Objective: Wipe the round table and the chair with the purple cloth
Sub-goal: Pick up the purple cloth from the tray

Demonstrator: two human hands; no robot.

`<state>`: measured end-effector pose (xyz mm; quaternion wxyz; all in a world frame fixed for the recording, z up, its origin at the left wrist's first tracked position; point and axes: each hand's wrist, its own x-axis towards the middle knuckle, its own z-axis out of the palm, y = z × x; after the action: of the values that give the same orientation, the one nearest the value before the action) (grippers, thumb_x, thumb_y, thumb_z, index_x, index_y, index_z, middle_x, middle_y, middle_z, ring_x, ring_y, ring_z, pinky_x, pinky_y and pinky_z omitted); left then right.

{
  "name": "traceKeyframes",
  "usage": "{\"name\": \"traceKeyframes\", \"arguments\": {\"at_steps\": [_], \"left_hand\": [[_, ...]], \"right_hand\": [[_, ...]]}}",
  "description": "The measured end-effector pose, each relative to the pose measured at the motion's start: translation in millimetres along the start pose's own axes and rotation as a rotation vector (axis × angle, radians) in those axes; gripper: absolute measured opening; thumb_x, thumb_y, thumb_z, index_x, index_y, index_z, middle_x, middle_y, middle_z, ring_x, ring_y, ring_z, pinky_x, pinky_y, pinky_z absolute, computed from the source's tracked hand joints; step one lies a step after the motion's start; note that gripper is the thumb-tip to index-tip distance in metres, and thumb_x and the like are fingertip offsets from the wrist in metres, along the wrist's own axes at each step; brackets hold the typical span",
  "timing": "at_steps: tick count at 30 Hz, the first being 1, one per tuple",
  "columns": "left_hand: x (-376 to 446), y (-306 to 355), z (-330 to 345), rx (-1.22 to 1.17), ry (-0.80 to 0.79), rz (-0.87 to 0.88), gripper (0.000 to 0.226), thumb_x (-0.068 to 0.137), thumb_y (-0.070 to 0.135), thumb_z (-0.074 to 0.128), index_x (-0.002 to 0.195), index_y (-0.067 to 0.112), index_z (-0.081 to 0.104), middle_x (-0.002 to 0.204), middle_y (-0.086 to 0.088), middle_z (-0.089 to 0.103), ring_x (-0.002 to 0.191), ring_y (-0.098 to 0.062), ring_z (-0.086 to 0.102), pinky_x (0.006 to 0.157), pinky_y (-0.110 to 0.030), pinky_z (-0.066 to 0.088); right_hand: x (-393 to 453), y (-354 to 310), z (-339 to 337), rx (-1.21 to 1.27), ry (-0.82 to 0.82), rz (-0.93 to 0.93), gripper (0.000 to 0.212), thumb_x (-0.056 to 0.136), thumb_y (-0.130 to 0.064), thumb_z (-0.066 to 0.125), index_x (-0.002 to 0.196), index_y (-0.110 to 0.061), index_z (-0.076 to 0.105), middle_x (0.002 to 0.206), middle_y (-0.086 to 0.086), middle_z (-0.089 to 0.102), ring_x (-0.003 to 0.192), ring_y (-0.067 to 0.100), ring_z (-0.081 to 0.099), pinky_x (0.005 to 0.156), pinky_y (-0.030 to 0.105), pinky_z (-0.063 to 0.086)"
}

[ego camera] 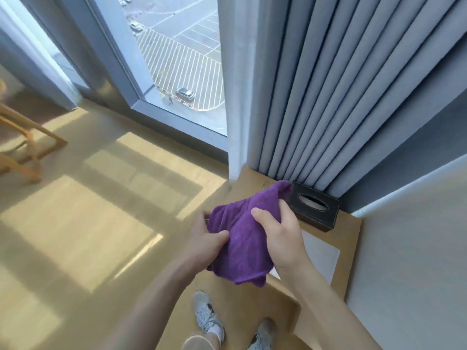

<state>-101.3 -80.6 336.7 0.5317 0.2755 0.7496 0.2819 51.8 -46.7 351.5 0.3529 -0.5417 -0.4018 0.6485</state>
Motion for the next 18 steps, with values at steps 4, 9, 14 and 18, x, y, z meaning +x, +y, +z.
{"name": "traceKeyframes", "arguments": {"at_steps": [4, 9, 14, 18], "left_hand": [[-27.8, -2.3, -49.3, -0.077, 0.256, 0.153, 0.041, 0.086, 0.006, 0.072, 0.120, 0.022, 0.055, 0.118, 0.010, 0.059, 0.109, -0.008, 0.057, 0.082, -0.017, 0.047], [-58.1, -14.2, -125.8, -0.398, 0.290, 0.233, 0.021, 0.099, 0.004, 0.054, 0.106, 0.014, 0.071, 0.100, -0.005, 0.076, 0.095, -0.018, 0.073, 0.082, -0.030, 0.060], [-77.4, -41.2, -202.6, -0.586, 0.275, 0.271, 0.019, 0.103, 0.026, 0.057, 0.118, 0.019, 0.068, 0.106, -0.012, 0.075, 0.084, -0.038, 0.073, 0.075, -0.044, 0.058], [-80.0, -49.1, -261.6, -0.614, 0.325, 0.266, 0.022, 0.097, 0.031, 0.065, 0.117, 0.022, 0.067, 0.100, -0.020, 0.073, 0.082, -0.047, 0.072, 0.061, -0.040, 0.055]], "right_hand": [[-7.3, -24.5, 63.2, -0.032, -0.169, -0.069, 0.022, 0.091, -0.029, 0.064, 0.097, -0.009, 0.059, 0.088, 0.018, 0.063, 0.078, 0.030, 0.063, 0.068, 0.046, 0.054], [-17.0, -23.0, 158.3, 0.017, -0.396, 0.013, 0.047, 0.095, -0.047, 0.045, 0.090, -0.002, 0.057, 0.082, 0.023, 0.058, 0.076, 0.026, 0.056, 0.070, 0.043, 0.048], [-15.9, -14.1, 252.1, -0.194, -0.624, -0.040, 0.017, 0.090, -0.012, 0.051, 0.088, 0.001, 0.062, 0.089, 0.024, 0.066, 0.078, 0.024, 0.061, 0.069, 0.036, 0.050], [-15.4, -18.1, 316.6, -0.243, -0.770, -0.077, 0.015, 0.078, -0.011, 0.056, 0.087, 0.000, 0.062, 0.077, 0.006, 0.068, 0.062, 0.010, 0.061, 0.054, 0.018, 0.046]]}}
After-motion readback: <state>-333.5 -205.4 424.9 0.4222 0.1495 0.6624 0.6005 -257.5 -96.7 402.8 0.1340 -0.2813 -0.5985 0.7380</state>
